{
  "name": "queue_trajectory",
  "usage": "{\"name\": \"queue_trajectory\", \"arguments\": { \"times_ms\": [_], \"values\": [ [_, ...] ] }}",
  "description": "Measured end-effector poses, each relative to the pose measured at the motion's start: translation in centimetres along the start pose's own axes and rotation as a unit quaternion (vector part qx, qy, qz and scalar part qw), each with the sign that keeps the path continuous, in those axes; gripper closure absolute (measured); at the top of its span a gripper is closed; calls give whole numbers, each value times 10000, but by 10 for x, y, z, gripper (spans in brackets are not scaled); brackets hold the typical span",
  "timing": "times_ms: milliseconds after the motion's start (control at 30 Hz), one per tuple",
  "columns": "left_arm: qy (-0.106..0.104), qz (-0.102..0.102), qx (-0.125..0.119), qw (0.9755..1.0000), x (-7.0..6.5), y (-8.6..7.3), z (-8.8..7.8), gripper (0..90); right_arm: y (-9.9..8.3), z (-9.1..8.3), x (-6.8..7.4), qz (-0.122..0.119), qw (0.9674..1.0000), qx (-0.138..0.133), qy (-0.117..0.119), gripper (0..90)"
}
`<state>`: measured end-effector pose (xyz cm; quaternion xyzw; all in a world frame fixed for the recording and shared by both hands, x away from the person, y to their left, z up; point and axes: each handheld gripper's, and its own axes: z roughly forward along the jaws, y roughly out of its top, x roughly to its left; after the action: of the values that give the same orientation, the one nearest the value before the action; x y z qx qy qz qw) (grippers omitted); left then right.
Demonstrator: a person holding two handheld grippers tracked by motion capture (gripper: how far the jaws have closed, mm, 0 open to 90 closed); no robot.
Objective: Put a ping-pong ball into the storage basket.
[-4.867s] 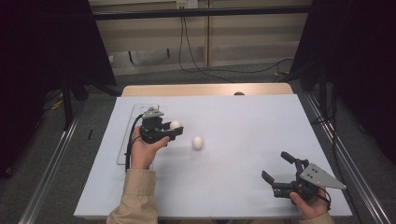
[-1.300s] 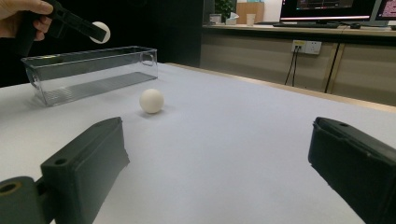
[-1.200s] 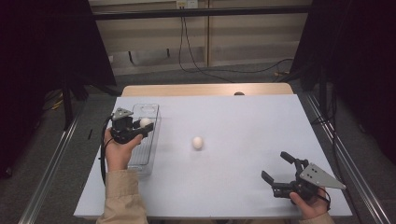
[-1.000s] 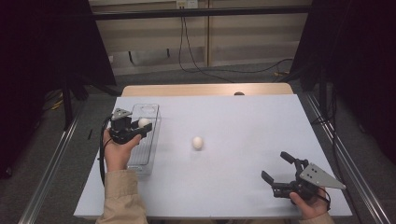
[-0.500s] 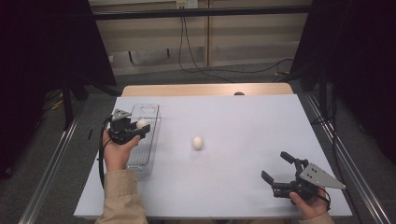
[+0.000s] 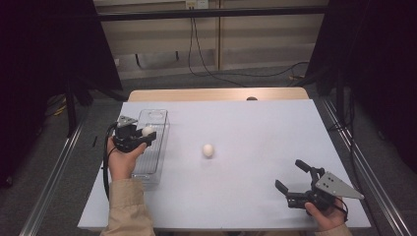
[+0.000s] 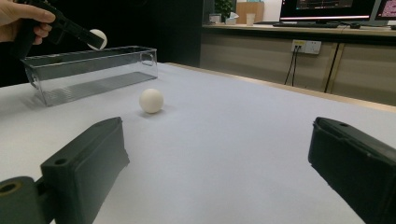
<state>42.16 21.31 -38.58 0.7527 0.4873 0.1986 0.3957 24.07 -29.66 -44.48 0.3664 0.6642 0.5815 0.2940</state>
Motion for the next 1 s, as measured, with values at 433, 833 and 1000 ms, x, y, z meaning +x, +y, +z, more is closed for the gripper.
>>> {"name": "queue_trajectory", "arguments": {
  "times_ms": [433,833,1000],
  "values": [
    [74,-66,-10,10000,-1,0,0,402,0,0,0,3,10000,-1,-2,33],
    [-64,-82,-101,9999,-11,6,-1,269,0,0,0,4,10000,0,-1,34],
    [-169,-51,-120,9998,-16,9,0,233,0,0,0,1,10000,1,1,33]
  ]
}}
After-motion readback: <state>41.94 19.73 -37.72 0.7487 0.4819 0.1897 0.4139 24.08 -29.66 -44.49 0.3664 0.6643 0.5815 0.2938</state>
